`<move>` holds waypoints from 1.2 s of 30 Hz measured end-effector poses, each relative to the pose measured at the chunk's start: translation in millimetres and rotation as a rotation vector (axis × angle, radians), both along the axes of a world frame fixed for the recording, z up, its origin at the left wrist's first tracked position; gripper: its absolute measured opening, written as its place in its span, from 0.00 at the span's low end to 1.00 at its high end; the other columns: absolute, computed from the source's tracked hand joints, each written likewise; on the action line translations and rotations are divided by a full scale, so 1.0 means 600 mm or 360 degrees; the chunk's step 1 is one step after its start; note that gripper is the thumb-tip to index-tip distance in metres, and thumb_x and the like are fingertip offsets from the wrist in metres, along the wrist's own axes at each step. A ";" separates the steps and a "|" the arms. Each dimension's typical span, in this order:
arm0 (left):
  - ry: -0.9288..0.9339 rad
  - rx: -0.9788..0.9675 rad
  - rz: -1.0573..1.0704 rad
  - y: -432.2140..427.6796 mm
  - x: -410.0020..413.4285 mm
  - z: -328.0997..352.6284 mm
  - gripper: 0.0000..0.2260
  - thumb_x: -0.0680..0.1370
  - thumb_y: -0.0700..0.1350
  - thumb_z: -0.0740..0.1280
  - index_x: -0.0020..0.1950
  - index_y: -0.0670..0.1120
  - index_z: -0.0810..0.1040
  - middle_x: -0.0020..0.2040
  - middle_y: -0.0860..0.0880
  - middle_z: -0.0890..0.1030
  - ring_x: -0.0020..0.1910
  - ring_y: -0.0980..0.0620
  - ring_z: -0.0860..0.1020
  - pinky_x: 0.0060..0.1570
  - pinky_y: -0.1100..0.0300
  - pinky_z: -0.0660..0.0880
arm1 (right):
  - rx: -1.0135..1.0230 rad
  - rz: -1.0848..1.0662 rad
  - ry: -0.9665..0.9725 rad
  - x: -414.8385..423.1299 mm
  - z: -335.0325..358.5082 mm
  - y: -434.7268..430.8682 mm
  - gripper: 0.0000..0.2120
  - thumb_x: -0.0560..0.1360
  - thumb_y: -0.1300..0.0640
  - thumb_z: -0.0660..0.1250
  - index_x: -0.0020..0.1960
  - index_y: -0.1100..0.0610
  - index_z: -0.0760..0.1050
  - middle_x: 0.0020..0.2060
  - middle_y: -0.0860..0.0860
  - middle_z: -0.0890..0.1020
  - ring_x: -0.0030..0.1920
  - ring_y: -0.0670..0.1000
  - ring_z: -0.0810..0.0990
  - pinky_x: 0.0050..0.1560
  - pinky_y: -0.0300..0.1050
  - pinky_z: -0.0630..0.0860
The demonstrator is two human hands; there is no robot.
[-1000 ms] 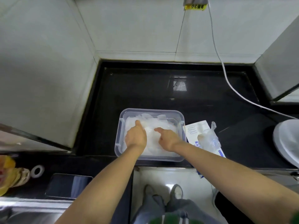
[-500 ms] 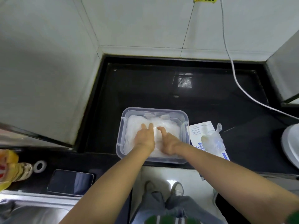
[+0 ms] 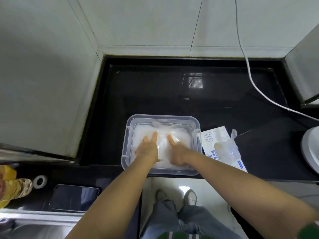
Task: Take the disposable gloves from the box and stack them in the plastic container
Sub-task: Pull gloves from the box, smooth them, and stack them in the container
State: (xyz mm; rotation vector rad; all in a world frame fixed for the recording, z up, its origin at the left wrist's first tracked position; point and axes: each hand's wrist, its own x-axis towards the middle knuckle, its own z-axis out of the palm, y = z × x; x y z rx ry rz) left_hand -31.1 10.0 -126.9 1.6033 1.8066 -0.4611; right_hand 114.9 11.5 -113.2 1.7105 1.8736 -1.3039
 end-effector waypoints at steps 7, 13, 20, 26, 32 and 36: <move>0.0137 0.0197 -0.0059 -0.011 0.016 0.048 0.34 0.80 0.51 0.65 0.80 0.55 0.48 0.78 0.42 0.51 0.69 0.43 0.69 0.59 0.55 0.72 | 0.0481 -0.0247 0.0413 0.013 0.057 0.007 0.16 0.80 0.60 0.63 0.67 0.56 0.74 0.48 0.48 0.80 0.50 0.51 0.81 0.52 0.40 0.76; -0.0082 0.0994 -0.0060 -0.027 0.075 0.110 0.14 0.81 0.53 0.62 0.65 0.50 0.73 0.63 0.48 0.74 0.50 0.49 0.79 0.46 0.60 0.75 | 0.1046 -0.0671 0.0771 0.095 0.113 -0.005 0.07 0.78 0.60 0.65 0.46 0.53 0.82 0.35 0.45 0.82 0.33 0.43 0.76 0.39 0.37 0.74; -0.0445 0.1172 -0.0262 -0.035 0.204 0.152 0.06 0.80 0.48 0.63 0.54 0.49 0.76 0.50 0.50 0.79 0.45 0.49 0.79 0.41 0.59 0.75 | 0.1276 -0.1312 0.0384 0.241 0.114 -0.036 0.11 0.74 0.51 0.68 0.50 0.54 0.69 0.45 0.49 0.74 0.41 0.49 0.74 0.44 0.48 0.72; -0.0384 0.0885 -0.0511 -0.044 0.278 0.135 0.10 0.79 0.41 0.63 0.60 0.45 0.76 0.56 0.45 0.77 0.52 0.43 0.78 0.50 0.50 0.77 | 0.0379 -0.0983 -0.0012 0.288 0.091 -0.054 0.13 0.74 0.50 0.66 0.34 0.55 0.72 0.34 0.49 0.75 0.41 0.53 0.75 0.35 0.41 0.69; -0.0195 0.0493 -0.0666 -0.046 0.321 0.115 0.15 0.79 0.41 0.65 0.66 0.42 0.73 0.62 0.41 0.75 0.59 0.42 0.76 0.57 0.53 0.74 | 0.0341 -0.1250 0.0576 0.307 0.073 -0.057 0.10 0.78 0.58 0.67 0.40 0.63 0.77 0.42 0.61 0.82 0.42 0.54 0.81 0.52 0.50 0.79; -0.0209 0.0290 -0.0610 -0.044 0.329 0.092 0.23 0.77 0.44 0.68 0.71 0.43 0.68 0.65 0.43 0.71 0.63 0.43 0.72 0.61 0.53 0.72 | 0.0301 -0.1406 0.0761 0.315 0.073 -0.067 0.11 0.81 0.59 0.62 0.41 0.59 0.73 0.35 0.55 0.80 0.35 0.49 0.78 0.39 0.43 0.77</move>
